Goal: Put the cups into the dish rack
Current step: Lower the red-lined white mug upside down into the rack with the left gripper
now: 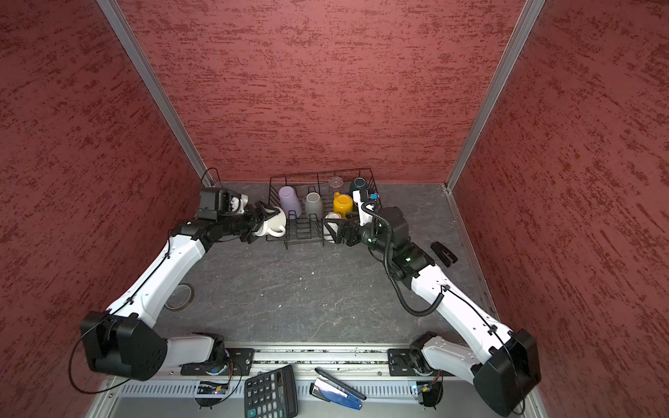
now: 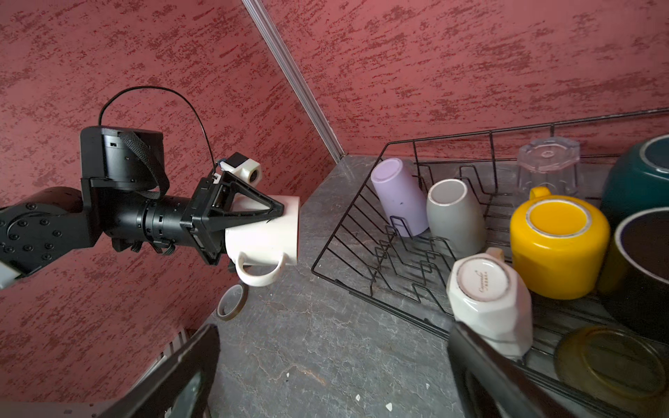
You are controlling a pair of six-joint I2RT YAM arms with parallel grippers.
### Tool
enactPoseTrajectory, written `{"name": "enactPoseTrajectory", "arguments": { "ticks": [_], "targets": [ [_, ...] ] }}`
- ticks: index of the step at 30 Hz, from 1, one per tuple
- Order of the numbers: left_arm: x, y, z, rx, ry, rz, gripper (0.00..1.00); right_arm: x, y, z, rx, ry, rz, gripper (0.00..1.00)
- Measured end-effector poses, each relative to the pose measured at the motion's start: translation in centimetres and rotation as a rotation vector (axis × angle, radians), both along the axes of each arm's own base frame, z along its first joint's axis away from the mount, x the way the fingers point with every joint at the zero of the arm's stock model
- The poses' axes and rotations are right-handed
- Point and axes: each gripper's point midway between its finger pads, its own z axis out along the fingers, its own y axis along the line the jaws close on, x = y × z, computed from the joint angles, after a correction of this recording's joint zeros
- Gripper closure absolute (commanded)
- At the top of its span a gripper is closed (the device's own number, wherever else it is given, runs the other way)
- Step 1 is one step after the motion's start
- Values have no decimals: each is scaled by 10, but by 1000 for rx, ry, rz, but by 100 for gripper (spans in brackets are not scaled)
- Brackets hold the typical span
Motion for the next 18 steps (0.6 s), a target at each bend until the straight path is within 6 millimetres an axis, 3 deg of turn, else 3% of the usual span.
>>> {"name": "enactPoseTrajectory", "arguments": {
  "ticks": [8, 18],
  "targets": [
    [35, -20, 7, 52, 57, 43, 100, 8, -15, -6, -29, 4, -38, 1],
    [59, -26, -26, 128, 211, 149, 100, 13, -24, -13, -63, 7, -50, 1]
  ]
}}
